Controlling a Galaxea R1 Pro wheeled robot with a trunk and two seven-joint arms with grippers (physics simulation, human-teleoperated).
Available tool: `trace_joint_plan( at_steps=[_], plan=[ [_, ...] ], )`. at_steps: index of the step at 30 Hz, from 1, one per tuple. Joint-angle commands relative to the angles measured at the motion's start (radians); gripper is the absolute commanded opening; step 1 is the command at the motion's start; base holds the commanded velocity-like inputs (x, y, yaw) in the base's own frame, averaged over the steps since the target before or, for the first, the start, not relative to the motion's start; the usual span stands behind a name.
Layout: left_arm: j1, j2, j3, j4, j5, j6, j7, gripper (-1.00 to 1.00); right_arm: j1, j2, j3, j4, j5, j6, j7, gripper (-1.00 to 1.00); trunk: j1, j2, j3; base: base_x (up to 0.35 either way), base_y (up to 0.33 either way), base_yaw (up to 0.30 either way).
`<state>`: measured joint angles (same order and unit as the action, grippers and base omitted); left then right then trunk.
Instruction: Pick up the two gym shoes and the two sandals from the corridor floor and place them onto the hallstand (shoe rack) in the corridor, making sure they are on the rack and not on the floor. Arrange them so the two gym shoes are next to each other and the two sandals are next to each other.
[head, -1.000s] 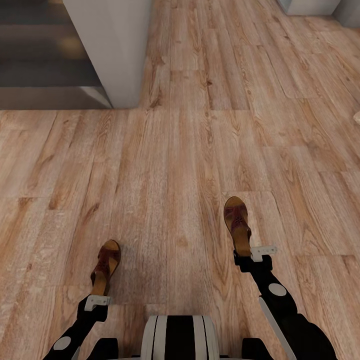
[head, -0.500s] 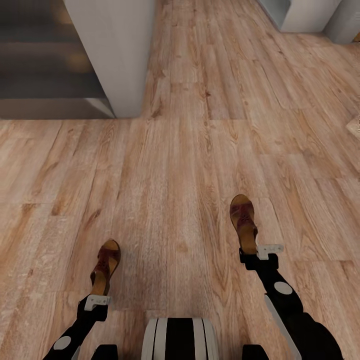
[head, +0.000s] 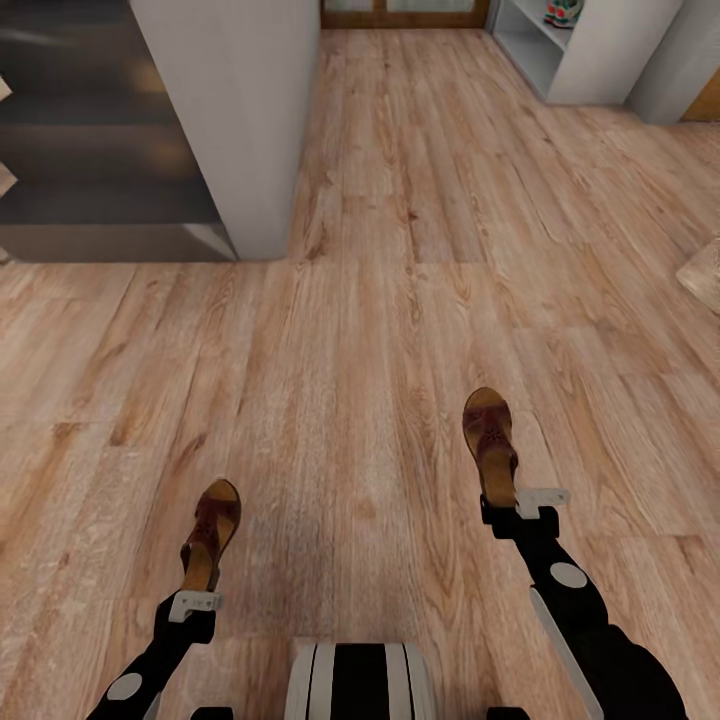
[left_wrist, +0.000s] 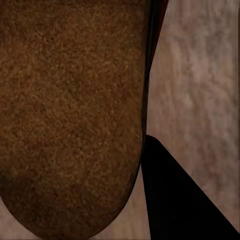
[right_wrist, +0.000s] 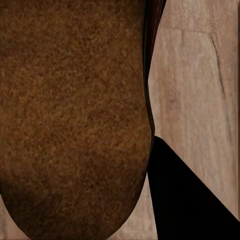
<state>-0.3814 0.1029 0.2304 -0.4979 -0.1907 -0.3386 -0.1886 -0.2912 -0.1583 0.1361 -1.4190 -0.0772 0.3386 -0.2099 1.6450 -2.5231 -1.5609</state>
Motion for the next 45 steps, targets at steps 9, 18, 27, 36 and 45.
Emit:
trace_joint_plan(
  at_steps=[9, 18, 27, 36, 45],
  plan=[
    [0.0, -0.004, 0.012, 0.002, -0.004, -0.008, 0.005, -1.0, 0.0, -0.001, 0.003, 0.008, -0.007, 0.004, -0.011, -1.0, -0.004, 0.002, 0.047, 0.0, 0.0, 0.0],
    [0.008, -0.003, 0.015, 0.002, 0.083, -0.011, 0.007, -1.0, 0.021, 0.0, 0.006, 0.121, -0.007, -0.041, -0.01, -1.0, -0.008, 0.004, 0.096, 0.0, 0.0, 0.0],
    [0.109, -0.003, 0.017, 0.017, 0.201, -0.084, 0.008, -1.0, 0.1, -0.001, 0.007, 0.483, 0.024, -0.44, -0.011, -1.0, -0.012, 0.006, 0.145, 0.0, 0.0, 0.0],
    [0.125, -0.002, 0.017, 0.094, 0.211, -0.156, 0.007, -1.0, 0.11, 0.003, 0.007, 0.823, 0.021, -0.762, -0.011, -1.0, -0.016, 0.008, 0.194, 0.0, 0.0, 0.0],
    [0.125, -0.003, 0.015, 0.111, 0.209, -0.202, 0.006, -1.0, 0.11, 0.018, 0.008, 0.984, 0.017, -0.928, -0.01, -1.0, -0.02, 0.01, 0.243, 0.0, 0.0, 0.0]
  ],
)
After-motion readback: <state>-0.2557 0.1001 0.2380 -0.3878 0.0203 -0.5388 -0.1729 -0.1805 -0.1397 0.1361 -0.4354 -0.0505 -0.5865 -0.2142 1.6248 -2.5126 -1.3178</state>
